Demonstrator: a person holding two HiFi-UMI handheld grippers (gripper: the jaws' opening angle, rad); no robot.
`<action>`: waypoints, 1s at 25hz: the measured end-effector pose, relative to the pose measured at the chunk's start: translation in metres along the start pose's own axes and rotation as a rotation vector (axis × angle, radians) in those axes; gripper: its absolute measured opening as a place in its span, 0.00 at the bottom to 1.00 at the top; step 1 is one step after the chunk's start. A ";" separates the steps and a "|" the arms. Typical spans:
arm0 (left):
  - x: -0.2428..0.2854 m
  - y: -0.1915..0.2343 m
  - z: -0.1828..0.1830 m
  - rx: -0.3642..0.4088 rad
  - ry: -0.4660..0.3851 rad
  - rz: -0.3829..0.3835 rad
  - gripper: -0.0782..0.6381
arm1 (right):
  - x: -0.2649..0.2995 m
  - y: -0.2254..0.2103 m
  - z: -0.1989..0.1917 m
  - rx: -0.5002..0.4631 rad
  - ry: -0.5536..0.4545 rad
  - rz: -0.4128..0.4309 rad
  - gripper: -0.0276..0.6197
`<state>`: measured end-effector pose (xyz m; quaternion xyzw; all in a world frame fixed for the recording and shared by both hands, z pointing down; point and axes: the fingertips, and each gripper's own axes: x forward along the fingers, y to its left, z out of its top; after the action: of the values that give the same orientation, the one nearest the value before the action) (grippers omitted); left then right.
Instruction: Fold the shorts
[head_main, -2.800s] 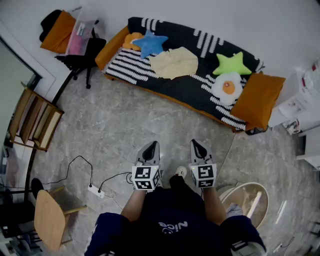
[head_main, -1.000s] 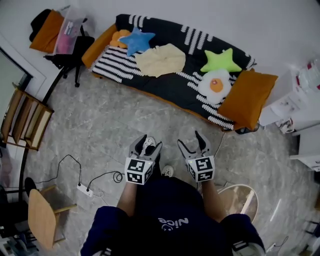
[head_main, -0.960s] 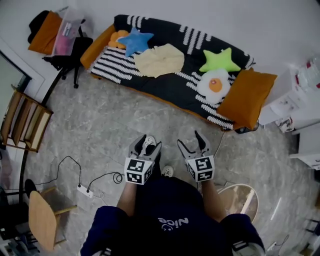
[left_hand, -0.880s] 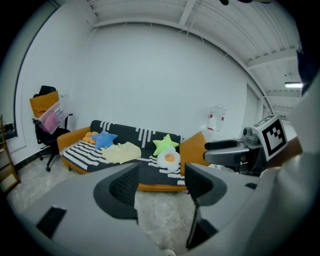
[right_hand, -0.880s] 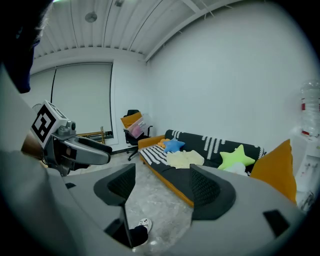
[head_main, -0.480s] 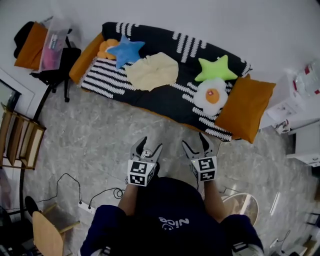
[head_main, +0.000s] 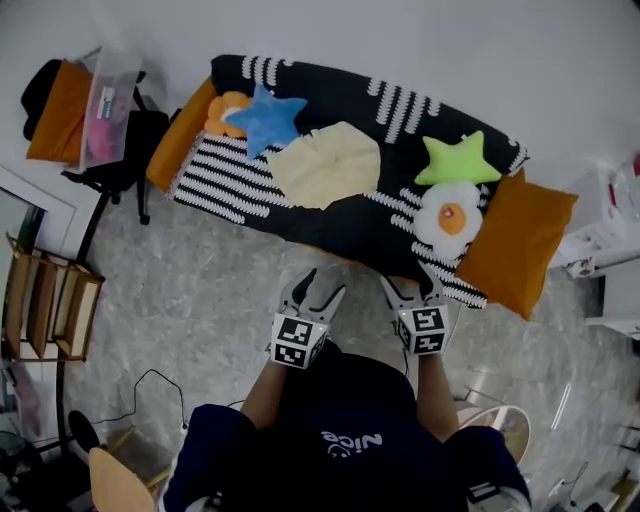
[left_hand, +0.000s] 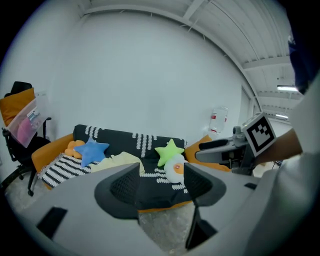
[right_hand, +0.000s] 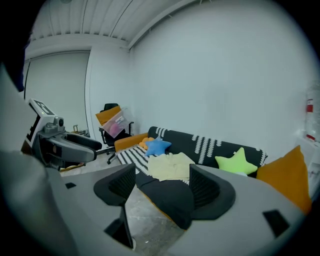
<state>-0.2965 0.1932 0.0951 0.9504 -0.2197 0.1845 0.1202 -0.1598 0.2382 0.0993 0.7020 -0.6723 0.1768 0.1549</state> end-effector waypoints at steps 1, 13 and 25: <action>0.003 0.009 0.005 -0.003 -0.003 0.000 0.48 | 0.008 0.002 0.004 -0.004 -0.001 0.003 0.55; 0.028 0.064 0.017 -0.027 0.018 0.051 0.46 | 0.062 0.004 0.016 -0.029 0.039 0.033 0.55; 0.097 0.094 0.036 -0.099 0.047 0.202 0.46 | 0.150 -0.046 0.046 -0.096 0.059 0.219 0.55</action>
<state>-0.2485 0.0634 0.1160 0.9116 -0.3203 0.2070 0.1531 -0.1070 0.0860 0.1273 0.6108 -0.7476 0.1810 0.1879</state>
